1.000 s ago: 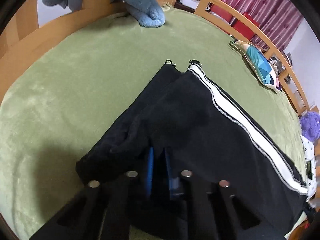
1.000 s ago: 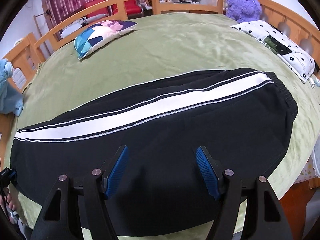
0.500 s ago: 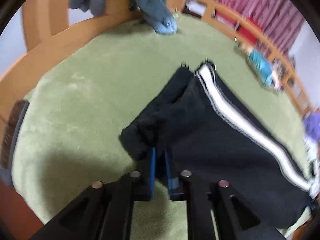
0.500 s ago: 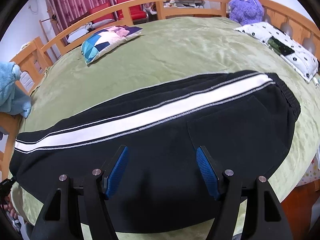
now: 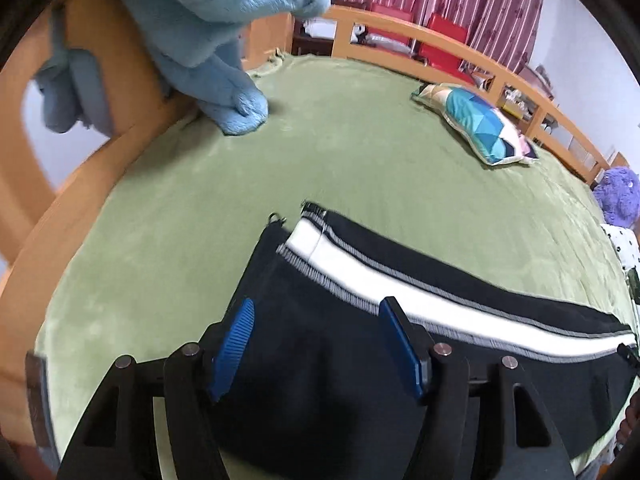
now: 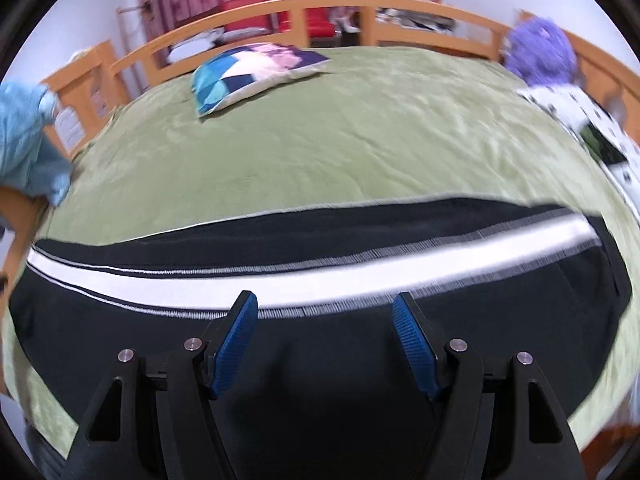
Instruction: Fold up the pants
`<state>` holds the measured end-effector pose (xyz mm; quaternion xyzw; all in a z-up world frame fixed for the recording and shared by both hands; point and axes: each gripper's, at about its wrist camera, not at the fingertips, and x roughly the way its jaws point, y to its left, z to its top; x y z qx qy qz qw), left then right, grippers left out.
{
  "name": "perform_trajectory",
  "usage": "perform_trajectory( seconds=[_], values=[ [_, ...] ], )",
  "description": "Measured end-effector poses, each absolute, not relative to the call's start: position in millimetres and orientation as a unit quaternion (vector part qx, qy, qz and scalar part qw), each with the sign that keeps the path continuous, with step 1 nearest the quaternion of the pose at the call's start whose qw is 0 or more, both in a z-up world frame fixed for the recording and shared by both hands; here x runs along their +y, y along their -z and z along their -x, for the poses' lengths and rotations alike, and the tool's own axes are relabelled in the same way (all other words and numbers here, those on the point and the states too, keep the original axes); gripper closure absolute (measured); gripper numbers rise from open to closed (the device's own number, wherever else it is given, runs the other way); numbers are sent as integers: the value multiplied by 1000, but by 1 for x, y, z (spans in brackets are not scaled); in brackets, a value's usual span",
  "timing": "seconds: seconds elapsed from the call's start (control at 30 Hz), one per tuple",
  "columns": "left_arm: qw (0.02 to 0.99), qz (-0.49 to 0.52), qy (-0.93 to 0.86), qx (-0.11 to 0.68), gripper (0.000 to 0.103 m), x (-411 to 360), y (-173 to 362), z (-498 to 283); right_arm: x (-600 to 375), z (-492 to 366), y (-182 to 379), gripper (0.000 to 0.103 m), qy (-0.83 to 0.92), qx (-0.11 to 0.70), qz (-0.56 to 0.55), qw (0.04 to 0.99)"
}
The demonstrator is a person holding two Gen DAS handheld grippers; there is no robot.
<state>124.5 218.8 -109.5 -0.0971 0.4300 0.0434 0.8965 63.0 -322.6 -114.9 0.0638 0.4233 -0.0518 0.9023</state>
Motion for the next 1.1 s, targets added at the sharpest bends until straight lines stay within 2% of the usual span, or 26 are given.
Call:
perform_trajectory(
  seconds=[0.47, 0.53, 0.6, 0.63, 0.67, 0.7, 0.8, 0.93, 1.1],
  values=[
    [866, 76, -81, 488, 40, 224, 164, -211, -264, -165, 163, 34, -48, 457, 19, 888],
    [865, 94, -75, 488, 44, 227, 168, -212, -258, -176, 172, 34, -57, 466, 25, 883],
    [862, 113, -60, 490, 65, 229, 170, -212, -253, -182, 179, 35, -71, 475, 31, 877],
    [861, 113, -60, 492, 68, 229, 171, -212, -250, -183, 182, 43, -75, 478, 37, 874],
    [862, 106, -58, 492, 76, 227, 171, -211, -248, -183, 183, 79, -79, 478, 43, 874],
    [864, 98, -49, 491, 92, 225, 169, -209, -246, -181, 182, 100, -88, 475, 47, 874],
    [870, 111, -35, 479, 93, 226, 154, -198, -244, -169, 169, 100, -91, 450, 56, 887],
    [884, 134, -26, 448, 93, 235, 122, -178, -252, -155, 131, 100, -98, 406, 11, 909],
    [889, 150, -44, 430, 93, 251, 105, -174, -242, -175, 112, 100, -106, 388, 13, 916]
  ],
)
